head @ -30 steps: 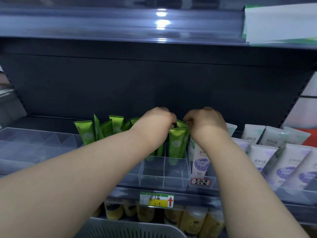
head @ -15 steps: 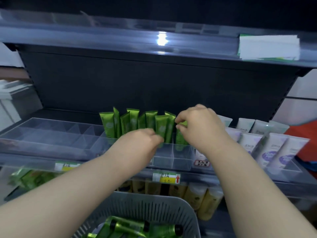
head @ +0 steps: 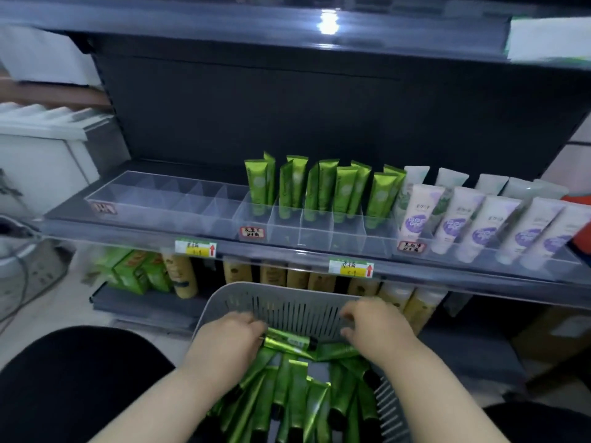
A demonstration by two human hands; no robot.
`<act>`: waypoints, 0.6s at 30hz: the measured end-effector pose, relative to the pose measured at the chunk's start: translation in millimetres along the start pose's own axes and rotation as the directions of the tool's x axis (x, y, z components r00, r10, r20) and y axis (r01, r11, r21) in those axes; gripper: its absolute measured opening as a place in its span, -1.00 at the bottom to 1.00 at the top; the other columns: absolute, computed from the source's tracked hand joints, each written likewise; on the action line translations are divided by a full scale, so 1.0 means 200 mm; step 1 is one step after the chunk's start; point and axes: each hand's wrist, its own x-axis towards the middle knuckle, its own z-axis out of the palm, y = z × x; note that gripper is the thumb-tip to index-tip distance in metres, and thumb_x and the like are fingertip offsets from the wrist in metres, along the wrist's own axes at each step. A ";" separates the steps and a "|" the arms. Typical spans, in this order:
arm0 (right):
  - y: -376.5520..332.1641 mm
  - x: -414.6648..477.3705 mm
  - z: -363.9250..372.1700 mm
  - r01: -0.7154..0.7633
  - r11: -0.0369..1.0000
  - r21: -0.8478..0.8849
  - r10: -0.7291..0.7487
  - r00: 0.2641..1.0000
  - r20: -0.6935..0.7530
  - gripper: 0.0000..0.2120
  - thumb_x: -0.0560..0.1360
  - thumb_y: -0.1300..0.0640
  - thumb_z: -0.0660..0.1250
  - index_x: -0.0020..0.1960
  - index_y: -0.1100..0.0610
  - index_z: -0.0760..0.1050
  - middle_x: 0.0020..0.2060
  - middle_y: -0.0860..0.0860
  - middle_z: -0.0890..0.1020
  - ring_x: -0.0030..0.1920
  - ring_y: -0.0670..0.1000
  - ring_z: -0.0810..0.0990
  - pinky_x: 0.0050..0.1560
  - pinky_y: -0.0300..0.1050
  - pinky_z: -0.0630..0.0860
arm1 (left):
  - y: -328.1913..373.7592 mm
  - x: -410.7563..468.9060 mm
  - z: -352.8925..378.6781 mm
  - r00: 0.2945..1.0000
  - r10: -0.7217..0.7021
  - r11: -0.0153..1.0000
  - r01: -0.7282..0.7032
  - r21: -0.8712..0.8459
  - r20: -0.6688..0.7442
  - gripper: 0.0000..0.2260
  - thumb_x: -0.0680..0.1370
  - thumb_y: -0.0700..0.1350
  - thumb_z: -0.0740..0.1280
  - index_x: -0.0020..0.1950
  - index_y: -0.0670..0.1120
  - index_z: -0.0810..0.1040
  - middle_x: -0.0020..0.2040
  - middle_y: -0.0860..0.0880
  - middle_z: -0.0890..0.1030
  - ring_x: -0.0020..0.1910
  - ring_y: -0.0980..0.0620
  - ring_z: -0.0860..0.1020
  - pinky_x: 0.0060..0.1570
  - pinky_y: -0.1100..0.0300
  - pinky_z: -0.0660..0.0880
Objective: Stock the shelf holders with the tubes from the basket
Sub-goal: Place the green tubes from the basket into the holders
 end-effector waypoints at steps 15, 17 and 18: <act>-0.11 -0.01 0.62 -0.204 0.979 0.012 0.162 0.808 0.566 -0.64 0.48 0.15 0.27 0.27 0.13 0.46 0.26 0.11 0.50 0.16 0.09 0.55 0.15 -0.11 0.50 | -0.01 -0.04 0.31 0.890 -0.142 0.957 0.236 -0.172 0.433 -0.64 0.57 -0.07 0.22 0.38 0.06 0.38 0.33 -0.05 0.45 0.26 -0.07 0.45 0.20 0.09 0.44; -0.11 -0.01 0.68 -0.219 0.976 0.004 0.176 0.791 0.586 -0.65 0.49 0.19 0.26 0.27 0.13 0.47 0.22 0.10 0.52 0.18 0.08 0.54 0.14 -0.13 0.48 | -0.02 -0.02 0.36 0.862 -0.147 0.954 0.252 -0.160 0.485 -0.62 0.56 -0.09 0.22 0.39 0.05 0.38 0.32 -0.08 0.45 0.24 -0.10 0.47 0.20 0.06 0.45; -0.12 0.00 0.71 -0.226 0.974 0.009 0.177 0.784 0.594 -0.66 0.48 0.19 0.27 0.26 0.14 0.47 0.21 0.09 0.53 0.18 0.08 0.54 0.14 -0.13 0.47 | -0.02 -0.01 0.40 0.848 -0.151 0.952 0.264 -0.157 0.508 -0.62 0.56 -0.10 0.22 0.38 0.04 0.38 0.31 -0.10 0.46 0.24 -0.11 0.47 0.20 0.06 0.45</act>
